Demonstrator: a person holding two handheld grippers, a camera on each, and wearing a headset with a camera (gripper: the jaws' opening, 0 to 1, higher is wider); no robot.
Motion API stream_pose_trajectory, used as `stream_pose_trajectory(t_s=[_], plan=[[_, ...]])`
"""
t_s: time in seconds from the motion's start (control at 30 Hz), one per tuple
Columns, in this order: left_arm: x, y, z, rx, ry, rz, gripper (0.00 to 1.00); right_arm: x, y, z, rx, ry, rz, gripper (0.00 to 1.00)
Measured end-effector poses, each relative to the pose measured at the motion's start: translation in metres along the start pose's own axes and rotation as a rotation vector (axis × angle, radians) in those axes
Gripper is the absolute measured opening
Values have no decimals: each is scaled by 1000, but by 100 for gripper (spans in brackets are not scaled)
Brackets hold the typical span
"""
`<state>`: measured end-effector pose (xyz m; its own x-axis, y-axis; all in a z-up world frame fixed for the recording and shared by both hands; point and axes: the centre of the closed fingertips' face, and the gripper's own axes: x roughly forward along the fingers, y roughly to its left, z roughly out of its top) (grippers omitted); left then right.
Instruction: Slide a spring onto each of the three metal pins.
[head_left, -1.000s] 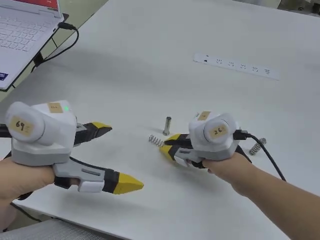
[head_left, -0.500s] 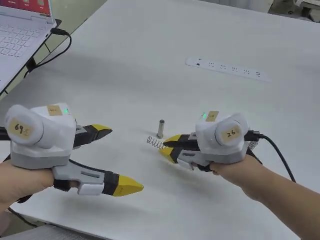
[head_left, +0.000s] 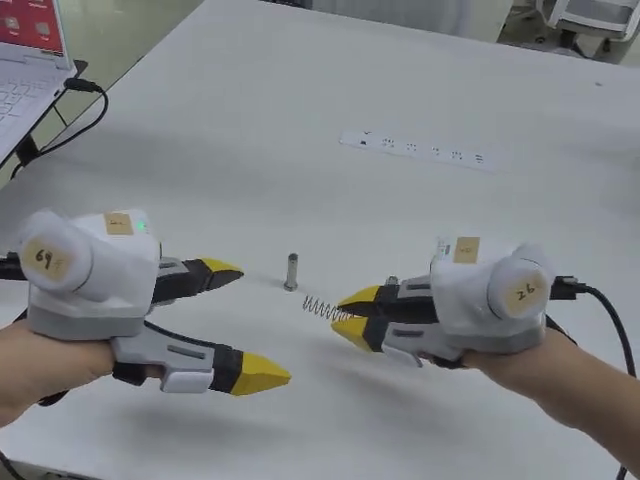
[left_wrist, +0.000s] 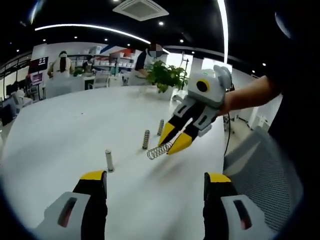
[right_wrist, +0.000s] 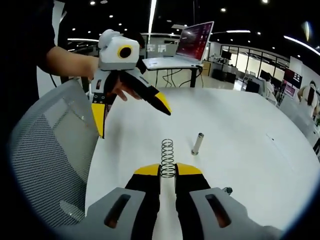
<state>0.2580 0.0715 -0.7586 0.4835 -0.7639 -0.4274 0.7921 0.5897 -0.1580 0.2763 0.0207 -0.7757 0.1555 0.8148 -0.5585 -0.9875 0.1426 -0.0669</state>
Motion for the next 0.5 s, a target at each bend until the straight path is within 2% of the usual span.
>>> stream_pose_trajectory(t_s=[0.1, 0.23, 0.37, 0.5], plan=[[6, -3, 5, 11, 1, -26, 71, -9, 2, -5, -11, 9, 6, 8], [14, -15, 9, 8, 7, -90, 59, -19, 8, -10, -5, 16, 27, 8], [23, -25, 14, 30, 6, -117, 56, -27, 15, -11, -2, 6, 47, 8], [32, -34, 16, 46, 9, -157, 47, -31, 18, -10, -9, 2, 55, 8]])
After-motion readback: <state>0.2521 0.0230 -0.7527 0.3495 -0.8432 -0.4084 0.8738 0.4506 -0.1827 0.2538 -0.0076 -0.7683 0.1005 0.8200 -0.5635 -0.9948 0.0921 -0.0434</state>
